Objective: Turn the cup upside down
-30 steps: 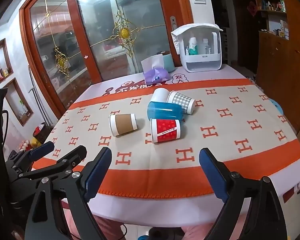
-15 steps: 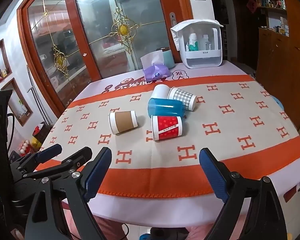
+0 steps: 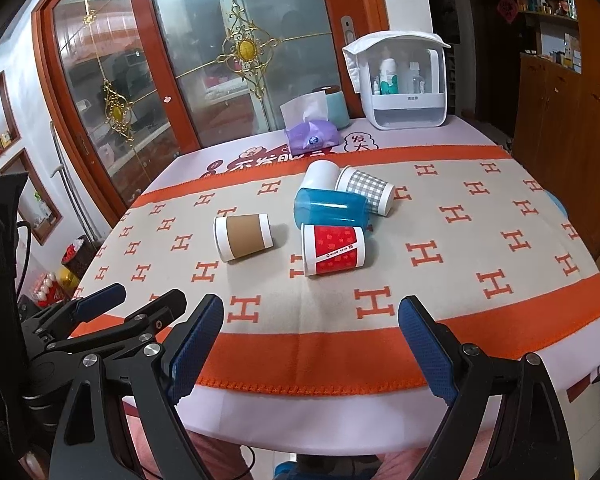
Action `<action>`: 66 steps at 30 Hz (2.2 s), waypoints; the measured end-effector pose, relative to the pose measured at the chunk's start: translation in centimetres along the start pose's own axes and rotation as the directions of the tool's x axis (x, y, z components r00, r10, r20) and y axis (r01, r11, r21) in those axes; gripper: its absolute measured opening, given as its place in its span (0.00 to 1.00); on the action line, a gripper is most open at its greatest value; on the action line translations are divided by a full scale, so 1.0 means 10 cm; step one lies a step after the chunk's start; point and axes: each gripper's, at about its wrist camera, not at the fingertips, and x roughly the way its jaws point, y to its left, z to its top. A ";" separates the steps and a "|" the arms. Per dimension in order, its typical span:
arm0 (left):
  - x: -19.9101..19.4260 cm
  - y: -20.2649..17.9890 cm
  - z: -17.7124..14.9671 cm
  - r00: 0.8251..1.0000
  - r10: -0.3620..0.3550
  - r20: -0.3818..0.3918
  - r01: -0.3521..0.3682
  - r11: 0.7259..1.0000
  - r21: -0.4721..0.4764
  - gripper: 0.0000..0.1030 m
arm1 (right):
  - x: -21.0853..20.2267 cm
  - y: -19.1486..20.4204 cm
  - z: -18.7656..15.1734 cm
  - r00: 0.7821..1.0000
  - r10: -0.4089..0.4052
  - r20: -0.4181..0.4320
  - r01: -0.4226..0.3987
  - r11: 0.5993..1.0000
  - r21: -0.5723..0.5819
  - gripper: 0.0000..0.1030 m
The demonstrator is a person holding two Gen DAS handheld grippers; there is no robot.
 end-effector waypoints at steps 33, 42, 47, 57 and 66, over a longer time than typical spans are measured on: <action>0.30 -0.09 0.15 0.999 0.020 -0.031 -0.019 0.998 0.053 0.73 | 0.31 -0.11 0.10 0.999 0.011 -0.047 -0.010 1.000 0.028 0.88; 0.48 -0.25 0.38 0.998 -0.007 -0.059 0.018 0.980 0.196 0.73 | 0.51 -0.27 0.22 0.997 0.010 -0.072 -0.005 0.998 0.060 0.88; 0.66 -0.43 0.64 0.995 -0.036 -0.097 0.066 0.942 0.330 0.73 | 0.75 -0.49 0.32 0.993 0.030 -0.118 -0.014 0.991 0.136 0.85; 1.26 -0.99 1.08 0.970 -0.068 -0.234 0.192 0.805 0.561 0.73 | 1.30 -1.09 0.53 0.974 0.094 -0.205 -0.031 0.956 0.292 0.84; 1.84 -1.52 1.04 0.939 -0.031 -0.341 0.284 0.627 0.725 0.73 | 1.66 -1.48 0.46 0.963 0.116 -0.243 -0.012 0.919 0.393 0.84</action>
